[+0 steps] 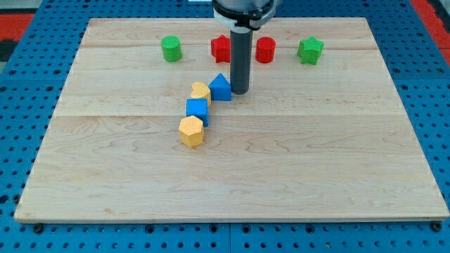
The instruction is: Move the blue triangle top to the yellow heart
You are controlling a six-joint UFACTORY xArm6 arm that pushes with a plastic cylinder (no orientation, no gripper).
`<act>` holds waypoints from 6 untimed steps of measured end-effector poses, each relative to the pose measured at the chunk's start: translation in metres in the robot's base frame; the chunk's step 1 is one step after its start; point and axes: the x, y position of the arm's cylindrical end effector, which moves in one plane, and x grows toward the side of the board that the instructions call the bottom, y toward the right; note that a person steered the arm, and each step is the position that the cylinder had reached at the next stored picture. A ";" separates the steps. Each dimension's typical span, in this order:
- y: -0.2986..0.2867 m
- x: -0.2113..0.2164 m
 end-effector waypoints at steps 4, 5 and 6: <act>-0.008 0.029; -0.008 0.028; -0.008 0.011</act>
